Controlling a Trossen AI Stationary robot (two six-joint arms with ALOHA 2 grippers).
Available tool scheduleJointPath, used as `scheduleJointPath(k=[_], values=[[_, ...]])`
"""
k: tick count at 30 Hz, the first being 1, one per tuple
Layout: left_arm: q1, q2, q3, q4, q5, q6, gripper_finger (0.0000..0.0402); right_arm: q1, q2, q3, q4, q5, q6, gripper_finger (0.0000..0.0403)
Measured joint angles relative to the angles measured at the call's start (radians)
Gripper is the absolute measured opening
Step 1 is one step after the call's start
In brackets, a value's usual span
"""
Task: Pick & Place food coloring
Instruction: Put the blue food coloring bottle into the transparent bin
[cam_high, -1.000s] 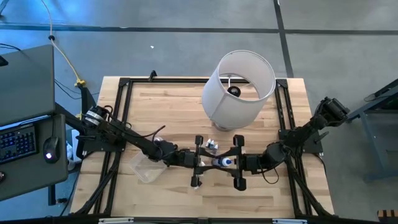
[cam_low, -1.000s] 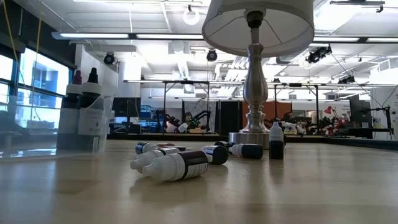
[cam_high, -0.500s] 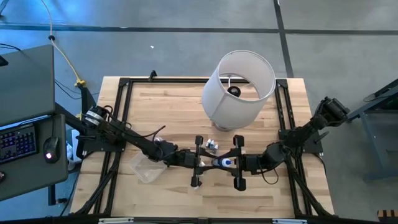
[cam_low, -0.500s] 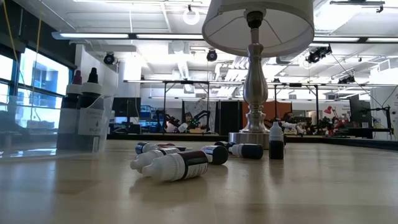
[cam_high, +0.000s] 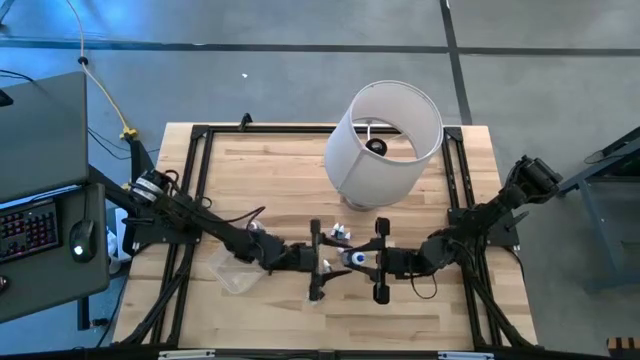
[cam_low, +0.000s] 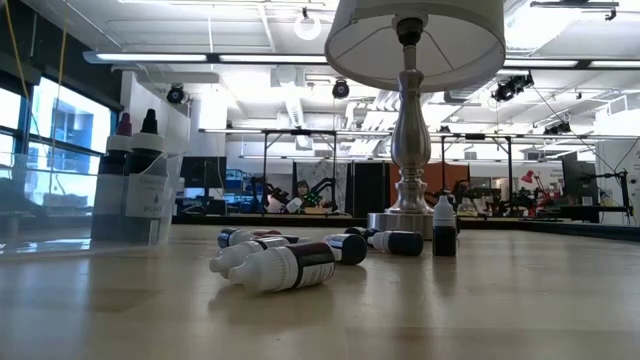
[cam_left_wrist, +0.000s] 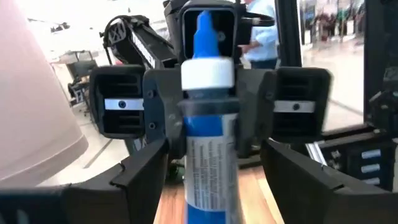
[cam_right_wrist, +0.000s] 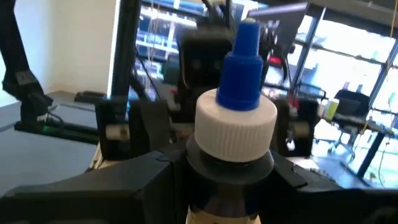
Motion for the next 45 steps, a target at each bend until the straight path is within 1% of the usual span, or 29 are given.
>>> scheduleJointPath(k=[2,6,8,11,14,17,20,22,24,26,29,33,36,38,42,45], values=[[-0.032,-0.029,0.0,-0.067,-0.053,0.001,0.0254,0.007,0.0,0.0,-0.01,0.009,0.011,0.0123],[-0.101,-0.072,-0.001,-0.209,-0.223,0.004,0.0255,0.025,0.0,0.0,-0.051,0.055,0.044,0.0124],[-0.132,-0.102,-0.001,-0.242,-0.275,0.003,0.0255,0.021,0.009,0.0,-0.107,0.071,0.126,0.0124],[-0.169,-0.138,0.001,-0.304,-0.314,0.003,0.0255,-0.014,0.073,0.0,-0.137,0.045,0.253,0.0125],[-0.198,-0.167,0.0,-0.373,-0.322,-0.033,0.0255,-0.06,0.178,0.001,-0.061,-0.005,0.298,0.0125],[-0.199,-0.174,0.002,-0.478,-0.322,-0.173,0.0255,-0.099,0.291,0.041,0.015,-0.068,0.324,0.0125],[-0.194,-0.167,-0.002,-0.592,-0.315,-0.298,0.0255,-0.125,0.384,0.126,0.013,-0.158,0.32,0.0125],[-0.177,-0.158,0.001,-0.608,-0.314,-0.341,0.0255,-0.131,0.432,0.185,-0.006,-0.197,0.291,0.0125],[-0.16,-0.133,0.001,-0.626,-0.312,-0.366,0.0255,-0.13,0.46,0.242,-0.041,-0.212,0.254,0.0125],[-0.155,-0.127,-0.003,-0.654,-0.303,-0.382,0.0255,-0.128,0.472,0.288,-0.103,-0.2,0.219,0.0126],[-0.157,-0.134,0.001,-0.648,-0.299,-0.395,0.0255,-0.122,0.472,0.338,-0.191,-0.176,0.202,0.0126],[-0.164,-0.133,0.0,-0.659,-0.3,-0.425,0.0252,-0.113,0.472,0.362,-0.207,-0.162,0.166,0.0126],[-0.163,-0.133,0.0,-0.669,-0.302,-0.425,0.0234,-0.111,0.472,0.362,-0.207,-0.16,0.166,0.0126],[-0.163,-0.133,0.0,-0.672,-0.304,-0.427,0.0218,-0.106,0.472,0.361,-0.21,-0.14,0.164,0.0126],[-0.169,-0.133,0.001,-0.665,-0.317,-0.427,0.0187,-0.084,0.459,0.361,-0.219,-0.046,0.137,0.0126],[-0.177,-0.133,0.002,-0.665,-0.325,-0.415,0.0173,-0.063,0.436,0.36,-0.246,0.008,0.109,0.0126]])
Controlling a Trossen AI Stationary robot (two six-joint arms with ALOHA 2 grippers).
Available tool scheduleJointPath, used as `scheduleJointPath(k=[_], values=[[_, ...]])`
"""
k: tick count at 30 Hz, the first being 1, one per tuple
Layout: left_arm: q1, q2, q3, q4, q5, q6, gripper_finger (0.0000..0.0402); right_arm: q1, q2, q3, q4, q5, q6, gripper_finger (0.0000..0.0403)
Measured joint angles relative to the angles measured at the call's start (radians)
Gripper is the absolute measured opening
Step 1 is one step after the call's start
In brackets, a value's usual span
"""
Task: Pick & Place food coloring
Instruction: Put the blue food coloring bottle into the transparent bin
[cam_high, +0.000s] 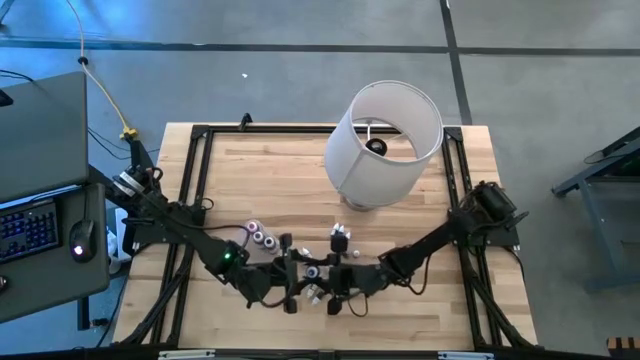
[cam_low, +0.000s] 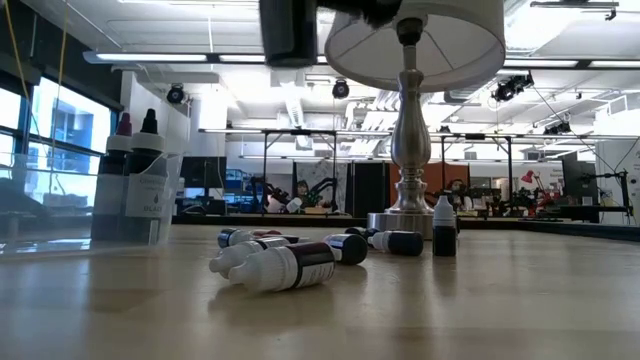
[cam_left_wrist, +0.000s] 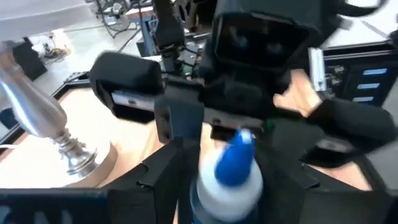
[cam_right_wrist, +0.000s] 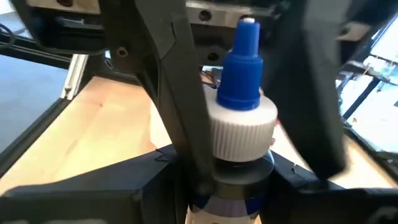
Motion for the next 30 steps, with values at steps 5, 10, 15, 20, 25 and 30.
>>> scheduleJointPath(k=[5,10,15,20,25,30], values=[[-0.001,0.0,0.0,0.008,-0.008,0.015,0.0161,0.019,-0.024,-0.001,-0.033,0.046,-0.006,0.0126],[-0.001,0.0,-0.002,0.042,-0.007,0.057,0.0139,0.016,-0.025,-0.001,-0.031,0.042,0.001,0.0126],[0.0,0.001,-0.002,0.048,-0.003,0.071,0.011,0.016,-0.026,-0.001,-0.031,0.045,0.004,0.0126],[0.0,0.001,-0.002,0.05,-0.006,0.071,0.0109,0.016,-0.026,-0.001,-0.031,0.046,-0.002,0.0127],[0.0,0.001,-0.003,0.051,-0.005,0.074,0.011,0.016,-0.026,-0.001,-0.033,0.045,-0.019,0.0142],[0.002,-0.009,-0.003,0.046,0.003,0.071,0.011,0.016,-0.027,0.0,-0.035,0.039,-0.021,0.0186]])
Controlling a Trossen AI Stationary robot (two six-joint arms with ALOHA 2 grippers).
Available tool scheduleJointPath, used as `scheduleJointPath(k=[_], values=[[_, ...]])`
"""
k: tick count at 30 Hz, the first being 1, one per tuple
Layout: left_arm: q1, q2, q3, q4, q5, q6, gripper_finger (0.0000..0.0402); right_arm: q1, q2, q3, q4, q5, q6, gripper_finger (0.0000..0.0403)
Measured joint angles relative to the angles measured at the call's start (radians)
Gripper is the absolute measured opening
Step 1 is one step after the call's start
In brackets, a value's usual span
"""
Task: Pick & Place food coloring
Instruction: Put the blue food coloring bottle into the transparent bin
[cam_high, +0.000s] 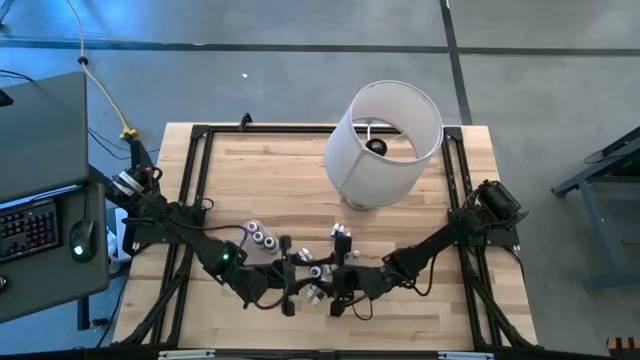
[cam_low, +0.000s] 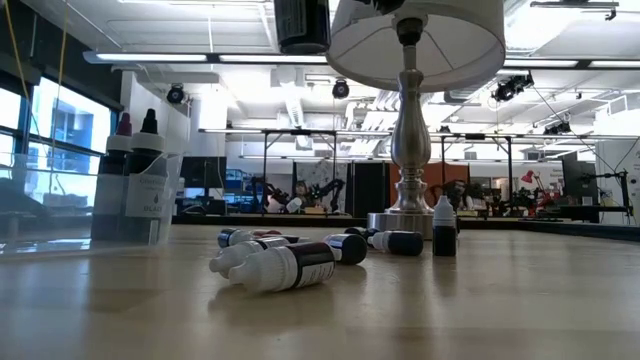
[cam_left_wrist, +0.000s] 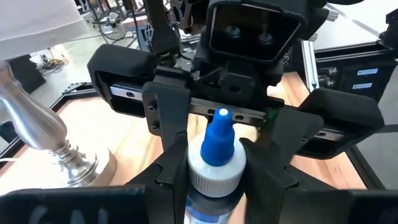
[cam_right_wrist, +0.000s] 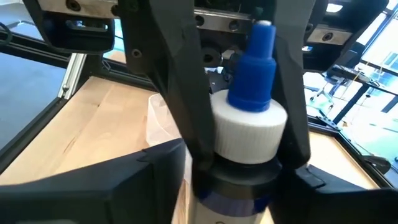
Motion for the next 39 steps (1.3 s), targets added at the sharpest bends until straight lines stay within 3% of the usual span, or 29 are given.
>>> scheduleJointPath(k=[7,11,14,18,26,35,39], values=[[-0.01,-0.017,0.0,-0.072,-0.088,-0.036,0.0109,0.0,-0.005,0.0,-0.006,0.059,0.043,0.0227],[-0.06,-0.107,0.0,-0.24,-0.243,-0.109,0.0109,0.023,-0.062,0.003,-0.09,0.13,0.037,0.0227],[-0.121,-0.182,0.0,-0.421,-0.325,-0.264,0.0109,0.051,-0.116,0.003,-0.159,0.215,0.0,0.0228],[-0.216,-0.26,0.0,-0.674,-0.331,-0.571,0.0109,0.09,-0.192,0.003,-0.221,0.317,-0.006,0.0228],[-0.376,-0.275,0.0,-1.114,-0.274,-1.097,0.0109,0.142,-0.253,0.001,-0.265,0.339,-0.004,0.0225],[-0.432,-0.26,-0.149,-1.247,-0.364,-1.412,0.0109,0.121,-0.256,0.0,-0.266,0.316,-0.085,0.0224],[-0.432,-0.26,-0.264,-1.257,-0.332,-1.588,0.0109,0.108,-0.256,0.0,-0.268,0.316,-0.086,0.0224]])
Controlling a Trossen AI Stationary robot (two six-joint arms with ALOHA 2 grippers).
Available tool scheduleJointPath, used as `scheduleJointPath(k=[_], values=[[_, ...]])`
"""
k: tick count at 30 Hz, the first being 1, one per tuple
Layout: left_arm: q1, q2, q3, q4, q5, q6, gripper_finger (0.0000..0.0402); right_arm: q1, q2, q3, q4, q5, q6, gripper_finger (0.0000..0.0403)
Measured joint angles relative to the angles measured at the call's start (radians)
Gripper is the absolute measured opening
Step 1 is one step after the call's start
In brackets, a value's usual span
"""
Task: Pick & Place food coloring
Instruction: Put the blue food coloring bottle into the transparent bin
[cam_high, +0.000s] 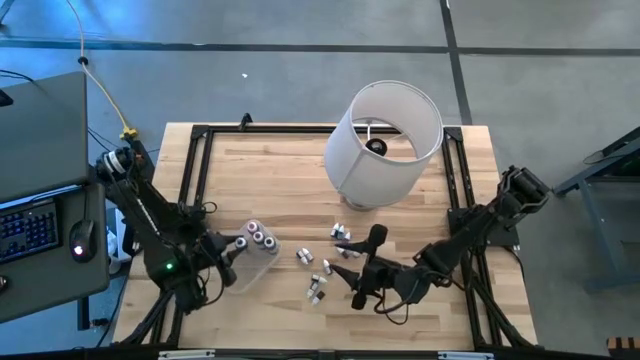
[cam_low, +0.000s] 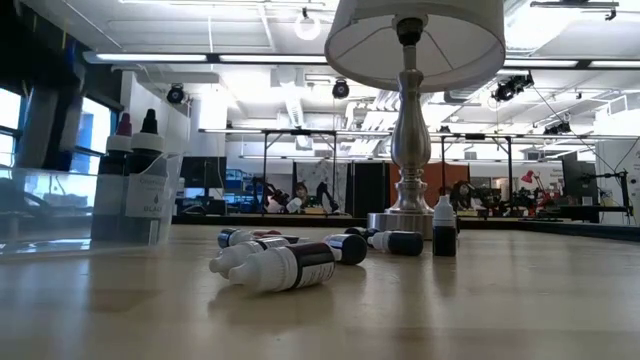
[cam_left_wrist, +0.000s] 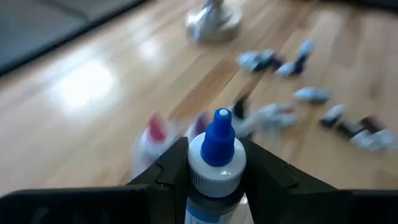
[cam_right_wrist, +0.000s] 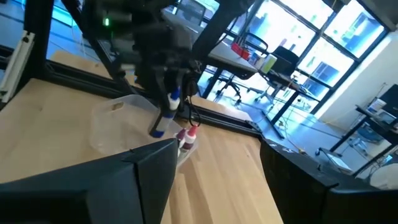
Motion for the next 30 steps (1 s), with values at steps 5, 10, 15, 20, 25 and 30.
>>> scheduleJointPath(k=[5,10,15,20,25,30], values=[[0.0,0.0,-0.145,0.163,-0.017,-0.042,0.0109,-0.016,0.0,0.0,-0.001,-0.032,0.0,0.0225],[0.0,0.0,-0.24,0.294,-0.065,-0.039,0.0109,-0.041,0.0,0.0,-0.001,-0.075,0.0,0.0225],[0.0,0.0,-0.267,0.307,-0.017,-0.017,0.0113,-0.062,0.0,0.0,-0.001,-0.148,0.008,0.0225],[0.0,0.0,-0.266,0.307,-0.005,0.025,0.0139,-0.071,0.0,0.0,-0.001,-0.241,0.009,0.0224],[0.0,0.0,-0.267,0.295,-0.004,0.025,0.0156,-0.071,0.0,0.0,-0.001,-0.258,0.01,0.0224],[0.0,-0.003,-0.245,0.239,0.001,0.026,0.016,-0.071,0.001,0.0,-0.001,-0.259,0.011,0.0224]])
